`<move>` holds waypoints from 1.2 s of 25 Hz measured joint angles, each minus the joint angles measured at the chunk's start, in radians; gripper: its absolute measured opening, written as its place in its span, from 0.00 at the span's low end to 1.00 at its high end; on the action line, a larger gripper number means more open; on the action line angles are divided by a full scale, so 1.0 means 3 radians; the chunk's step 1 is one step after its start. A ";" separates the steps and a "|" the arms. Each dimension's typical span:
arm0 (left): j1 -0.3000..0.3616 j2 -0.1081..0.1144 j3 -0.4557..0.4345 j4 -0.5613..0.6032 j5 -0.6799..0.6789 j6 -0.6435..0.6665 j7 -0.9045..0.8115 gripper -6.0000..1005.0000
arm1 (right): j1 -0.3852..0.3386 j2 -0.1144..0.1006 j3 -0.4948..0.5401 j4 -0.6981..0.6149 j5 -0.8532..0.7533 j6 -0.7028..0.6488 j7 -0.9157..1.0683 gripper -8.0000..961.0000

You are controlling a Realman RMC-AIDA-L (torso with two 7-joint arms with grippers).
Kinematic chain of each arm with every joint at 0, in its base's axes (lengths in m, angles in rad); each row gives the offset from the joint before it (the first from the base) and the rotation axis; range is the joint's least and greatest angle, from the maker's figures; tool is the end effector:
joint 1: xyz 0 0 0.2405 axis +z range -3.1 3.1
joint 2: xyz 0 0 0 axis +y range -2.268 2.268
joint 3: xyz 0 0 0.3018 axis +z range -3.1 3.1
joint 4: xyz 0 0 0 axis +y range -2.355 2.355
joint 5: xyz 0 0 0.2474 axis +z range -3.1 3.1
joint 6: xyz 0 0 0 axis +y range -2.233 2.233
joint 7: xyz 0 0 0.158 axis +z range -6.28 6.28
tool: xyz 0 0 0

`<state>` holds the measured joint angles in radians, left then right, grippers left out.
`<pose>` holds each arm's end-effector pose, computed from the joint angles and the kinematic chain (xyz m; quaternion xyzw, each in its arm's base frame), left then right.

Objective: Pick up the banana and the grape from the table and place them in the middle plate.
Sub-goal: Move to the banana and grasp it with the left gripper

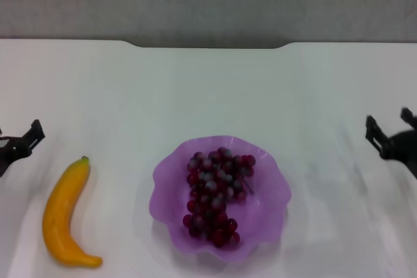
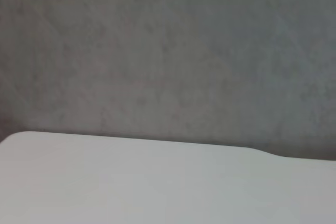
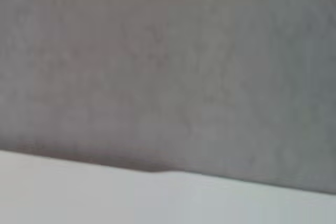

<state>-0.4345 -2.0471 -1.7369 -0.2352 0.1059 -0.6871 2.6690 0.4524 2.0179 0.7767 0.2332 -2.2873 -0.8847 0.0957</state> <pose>-0.4458 0.4078 -0.0344 -0.6736 -0.3949 -0.2108 0.5881 0.4078 0.3948 -0.0718 -0.7484 0.2634 0.1974 0.5758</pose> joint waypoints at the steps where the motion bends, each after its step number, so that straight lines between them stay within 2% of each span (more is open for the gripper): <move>1: 0.0000 0.0002 0.0042 -0.0015 0.0000 0.0002 -0.0023 0.88 | -0.0029 0.0004 -0.0012 0.0001 0.0001 0.0013 -0.0002 0.76; 5: 0.0051 0.0047 0.0348 -0.0312 0.0028 0.0074 -0.0415 0.87 | -0.0081 0.0007 -0.0050 0.0019 0.0003 0.0091 -0.0018 0.76; 6: 0.0098 0.0063 0.0430 -0.0473 0.0070 0.0153 -0.0518 0.87 | -0.0081 0.0007 -0.0050 0.0019 0.0003 0.0091 -0.0018 0.76; 8: 0.0277 0.0099 0.0605 -0.1063 0.0271 0.0483 -0.0744 0.87 | -0.0072 0.0005 -0.0051 0.0020 0.0000 0.0103 -0.0009 0.76; 10: 0.0474 0.0095 0.0691 -0.1723 0.0582 0.1019 -0.0824 0.87 | -0.0066 0.0004 -0.0052 0.0020 0.0001 0.0103 -0.0007 0.76; 13: 0.0742 0.0053 0.0893 -0.2768 0.0995 0.2086 -0.0829 0.87 | -0.0066 0.0005 -0.0053 0.0020 0.0000 0.0127 -0.0013 0.76; 16: 0.0852 0.0075 0.1222 -0.3502 0.1049 0.3134 -0.0734 0.87 | -0.0062 0.0007 -0.0053 0.0019 -0.0008 0.0172 -0.0007 0.76; 19: 0.0807 0.0072 0.1367 -0.3855 0.0815 0.3918 -0.0413 0.87 | -0.0054 0.0008 -0.0064 0.0023 -0.0014 0.0194 -0.0008 0.76; 21: 0.0704 0.0062 0.1391 -0.4020 0.0424 0.4498 -0.0013 0.86 | -0.0053 0.0008 -0.0081 0.0039 -0.0018 0.0197 -0.0008 0.76; 24: 0.0553 0.0071 0.1368 -0.4157 -0.0102 0.5043 0.0435 0.86 | -0.0054 0.0008 -0.0091 0.0059 -0.0019 0.0202 -0.0015 0.76; 30: 0.0262 0.0100 0.1375 -0.4416 -0.0221 0.6167 0.0573 0.86 | -0.0047 0.0008 -0.0135 0.0077 -0.0020 0.0257 -0.0022 0.76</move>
<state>-0.3559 -2.0170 -1.3244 -1.5599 0.0397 1.1631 2.8409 0.4382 2.0203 0.7364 0.2562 -2.2933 -0.8077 0.0891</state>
